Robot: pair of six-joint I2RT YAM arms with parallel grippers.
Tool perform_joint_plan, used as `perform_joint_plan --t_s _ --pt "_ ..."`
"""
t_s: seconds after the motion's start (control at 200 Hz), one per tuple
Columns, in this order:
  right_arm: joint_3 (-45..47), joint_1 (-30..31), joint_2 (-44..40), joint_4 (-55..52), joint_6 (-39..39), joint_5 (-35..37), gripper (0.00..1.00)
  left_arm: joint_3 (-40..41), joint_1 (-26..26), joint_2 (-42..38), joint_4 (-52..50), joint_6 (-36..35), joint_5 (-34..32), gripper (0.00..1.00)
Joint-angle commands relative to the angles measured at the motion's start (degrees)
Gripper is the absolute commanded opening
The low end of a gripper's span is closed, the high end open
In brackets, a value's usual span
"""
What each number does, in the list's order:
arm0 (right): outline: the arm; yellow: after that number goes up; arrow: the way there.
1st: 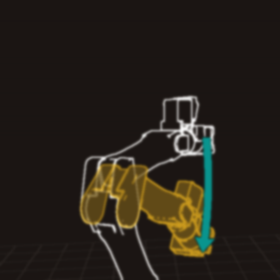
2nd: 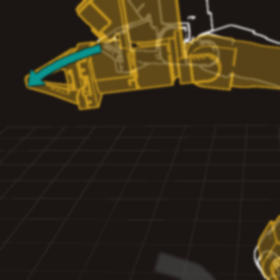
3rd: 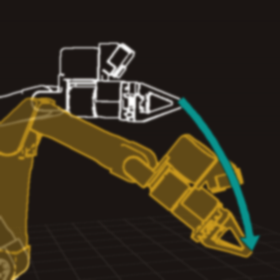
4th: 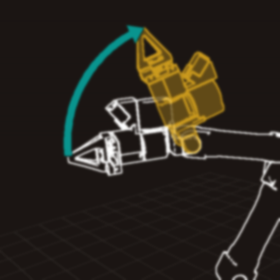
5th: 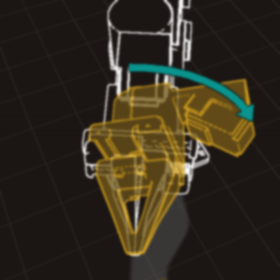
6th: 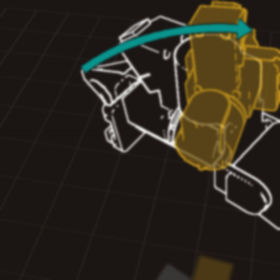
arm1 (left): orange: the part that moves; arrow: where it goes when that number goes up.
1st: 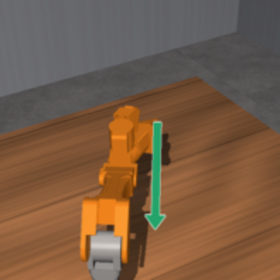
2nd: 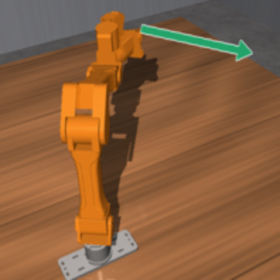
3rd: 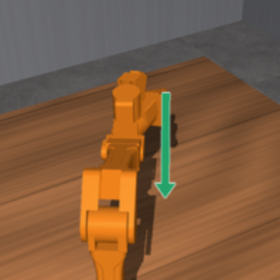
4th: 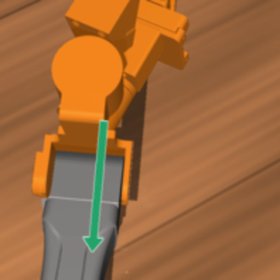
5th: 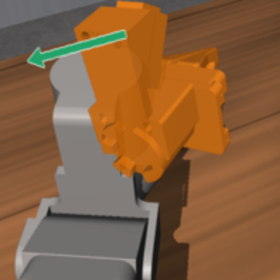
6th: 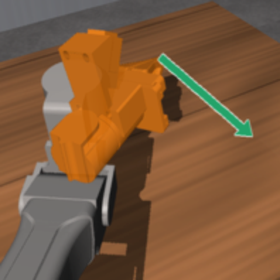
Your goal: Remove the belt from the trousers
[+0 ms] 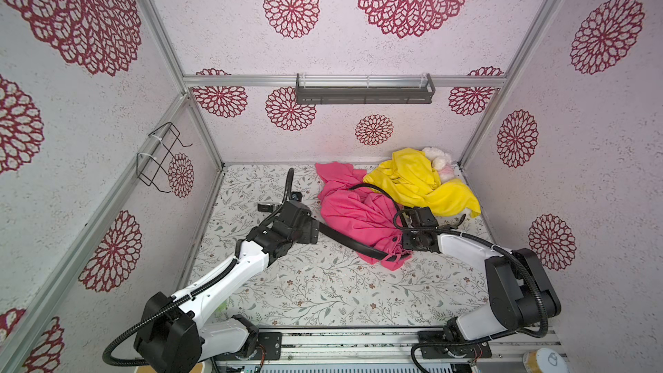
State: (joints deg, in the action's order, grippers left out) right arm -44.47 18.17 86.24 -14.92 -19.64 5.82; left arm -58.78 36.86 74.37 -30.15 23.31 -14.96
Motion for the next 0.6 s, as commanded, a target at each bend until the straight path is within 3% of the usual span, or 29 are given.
perform_joint_plan --t_s 0.0,0.2,0.41,0.595 --pt "0.8 0.8 -1.0 -1.4 -0.6 -0.4 0.36 -8.6 5.4 7.9 -1.8 -6.4 6.9 0.97" --pt "0.6 0.9 -0.5 -0.8 -0.1 -0.8 0.38 -25.5 13.5 26.4 -8.0 -18.5 13.6 0.97" --pt "0.9 1.0 -0.8 -0.5 0.0 -1.6 0.39 -29.0 13.7 34.2 -5.6 -24.4 19.8 1.0" --pt "0.9 1.0 -1.5 -0.9 0.4 -1.7 0.41 -30.5 13.8 37.6 -8.5 -26.0 25.8 0.9"
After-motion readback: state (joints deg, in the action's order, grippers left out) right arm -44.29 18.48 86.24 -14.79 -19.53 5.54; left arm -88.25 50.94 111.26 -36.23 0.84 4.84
